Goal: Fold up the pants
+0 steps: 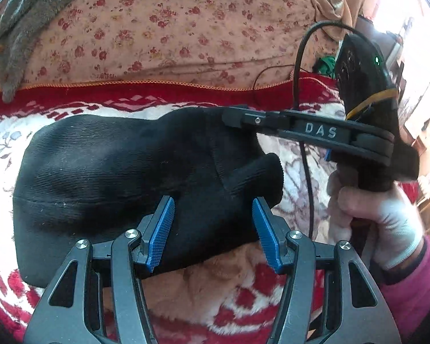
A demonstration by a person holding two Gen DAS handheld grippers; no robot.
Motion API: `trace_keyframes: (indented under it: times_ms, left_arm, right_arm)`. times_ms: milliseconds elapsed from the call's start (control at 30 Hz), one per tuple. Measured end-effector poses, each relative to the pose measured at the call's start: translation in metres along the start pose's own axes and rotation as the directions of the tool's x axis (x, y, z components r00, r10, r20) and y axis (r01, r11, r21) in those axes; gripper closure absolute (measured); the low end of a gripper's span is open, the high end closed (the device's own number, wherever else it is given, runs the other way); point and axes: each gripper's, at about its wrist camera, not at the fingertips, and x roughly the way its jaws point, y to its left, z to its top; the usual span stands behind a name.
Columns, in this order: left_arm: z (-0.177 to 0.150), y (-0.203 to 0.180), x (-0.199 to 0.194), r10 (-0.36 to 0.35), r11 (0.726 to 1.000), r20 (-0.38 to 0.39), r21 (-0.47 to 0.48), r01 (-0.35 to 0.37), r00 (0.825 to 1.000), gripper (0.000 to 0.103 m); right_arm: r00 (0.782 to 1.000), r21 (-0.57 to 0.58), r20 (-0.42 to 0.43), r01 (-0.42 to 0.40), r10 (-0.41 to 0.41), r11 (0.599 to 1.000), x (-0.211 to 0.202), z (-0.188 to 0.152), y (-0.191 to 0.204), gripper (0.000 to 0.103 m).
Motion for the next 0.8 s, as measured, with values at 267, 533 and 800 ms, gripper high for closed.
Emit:
trace_keyframes:
  times_ms: [267, 533, 800]
  left_arm:
    - [0.0, -0.001, 0.011, 0.015, 1.0, -0.001, -0.007, -0.015, 1.0, 0.047]
    - [0.001, 0.002, -0.001, 0.011, 1.0, -0.006, -0.023, -0.011, 1.0, 0.047]
    - [0.003, 0.029, -0.044, 0.068, 0.996, 0.07, -0.06, -0.064, 0.995, 0.047]
  right_arm:
    - [1.0, 0.085, -0.013, 0.008, -0.007, 0.996, 0.011, -0.016, -0.023, 0.084]
    - [1.0, 0.158, 0.005, 0.026, -0.028, 0.987, -0.015, -0.024, -0.022, 0.074]
    - [1.0, 0.154, 0.025, -0.011, 0.008, 0.988, -0.037, -0.037, -0.003, 0.073]
